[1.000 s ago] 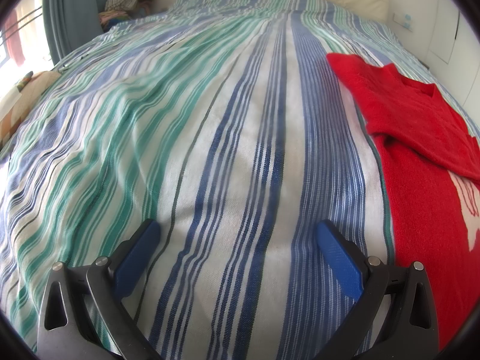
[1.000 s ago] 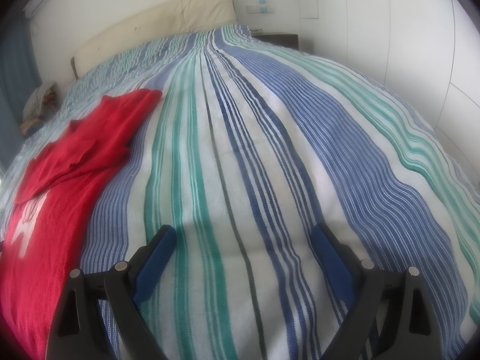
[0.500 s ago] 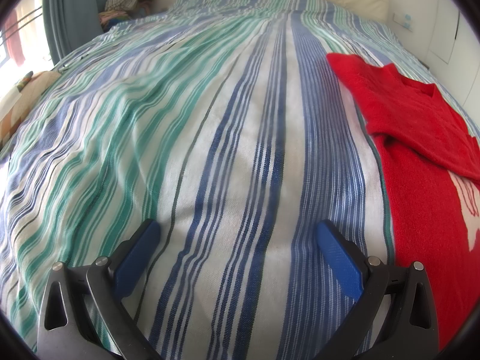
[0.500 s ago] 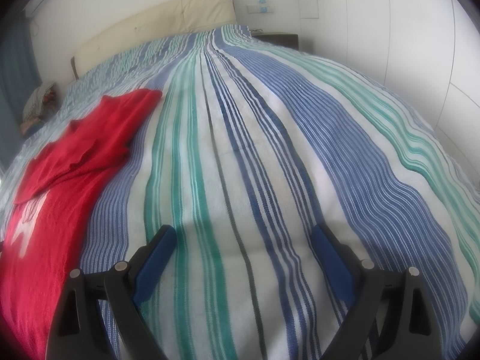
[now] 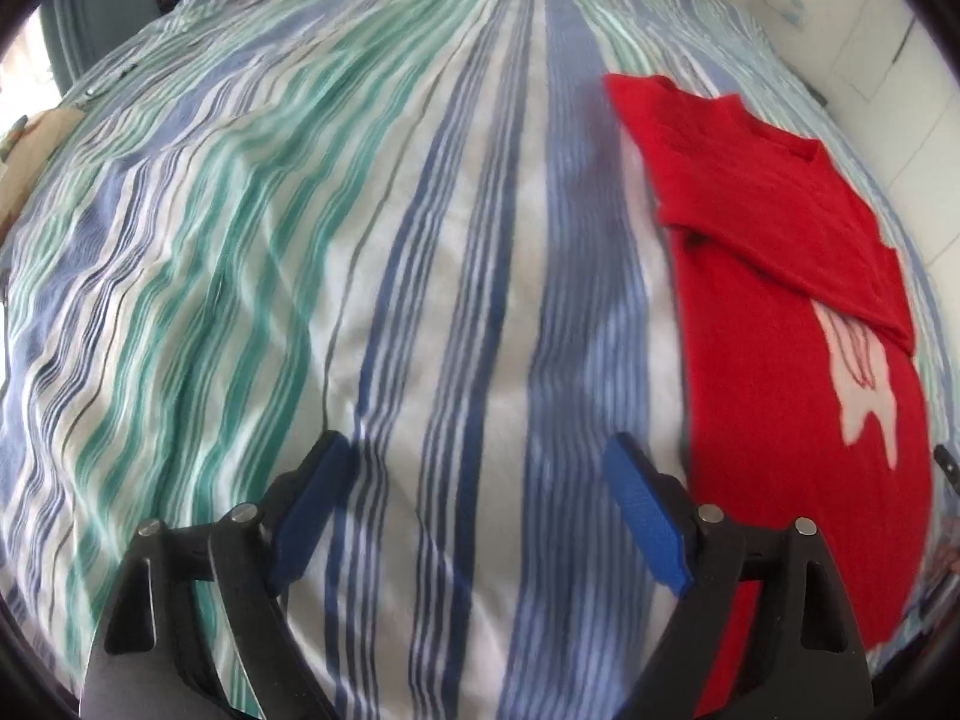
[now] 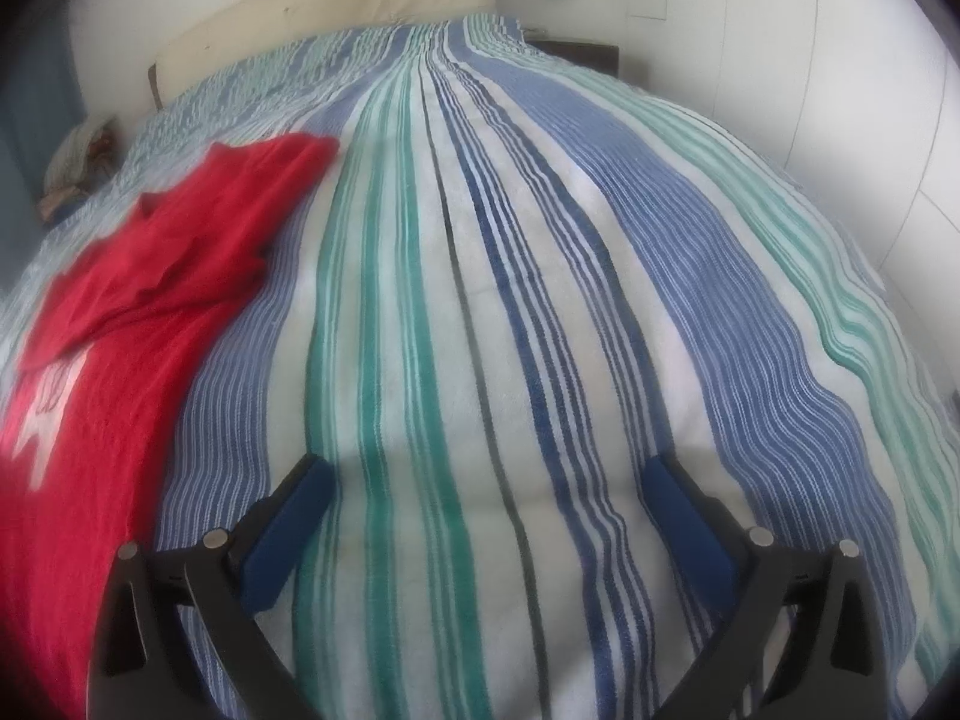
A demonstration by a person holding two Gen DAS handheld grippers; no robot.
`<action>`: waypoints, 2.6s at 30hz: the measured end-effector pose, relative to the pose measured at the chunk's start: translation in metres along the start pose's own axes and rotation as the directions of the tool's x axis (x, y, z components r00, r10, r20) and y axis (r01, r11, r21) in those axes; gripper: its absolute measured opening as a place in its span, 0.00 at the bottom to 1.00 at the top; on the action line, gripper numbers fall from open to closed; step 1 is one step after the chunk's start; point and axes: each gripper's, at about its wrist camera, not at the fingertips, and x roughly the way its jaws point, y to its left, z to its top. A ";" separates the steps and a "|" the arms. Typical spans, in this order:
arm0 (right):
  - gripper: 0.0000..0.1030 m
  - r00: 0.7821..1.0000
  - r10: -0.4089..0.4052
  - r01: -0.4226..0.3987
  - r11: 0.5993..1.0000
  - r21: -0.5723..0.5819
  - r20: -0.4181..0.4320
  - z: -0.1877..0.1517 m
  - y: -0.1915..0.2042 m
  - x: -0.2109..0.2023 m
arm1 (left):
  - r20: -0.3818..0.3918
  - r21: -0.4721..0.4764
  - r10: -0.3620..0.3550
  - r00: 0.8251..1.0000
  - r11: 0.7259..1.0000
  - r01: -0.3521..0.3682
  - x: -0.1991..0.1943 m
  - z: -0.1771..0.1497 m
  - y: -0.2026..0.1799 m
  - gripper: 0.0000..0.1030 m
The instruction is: Fold small clothes
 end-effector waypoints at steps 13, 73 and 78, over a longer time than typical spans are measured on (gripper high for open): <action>0.84 0.826 0.506 -0.515 0.857 0.033 -0.247 -0.106 0.066 -0.104 | -0.187 0.086 -0.195 0.963 0.973 0.214 -0.024 -0.110 -0.077 0.54; 0.43 0.915 0.347 -0.389 0.894 -0.224 -0.205 0.076 0.130 0.045 | 0.012 0.162 -0.153 0.988 0.976 0.149 0.017 0.054 -0.084 0.84; 0.41 0.946 0.296 -0.316 0.932 -0.177 -0.131 0.048 0.098 0.004 | 0.090 0.115 -0.066 0.994 0.992 0.056 0.002 0.019 -0.063 0.85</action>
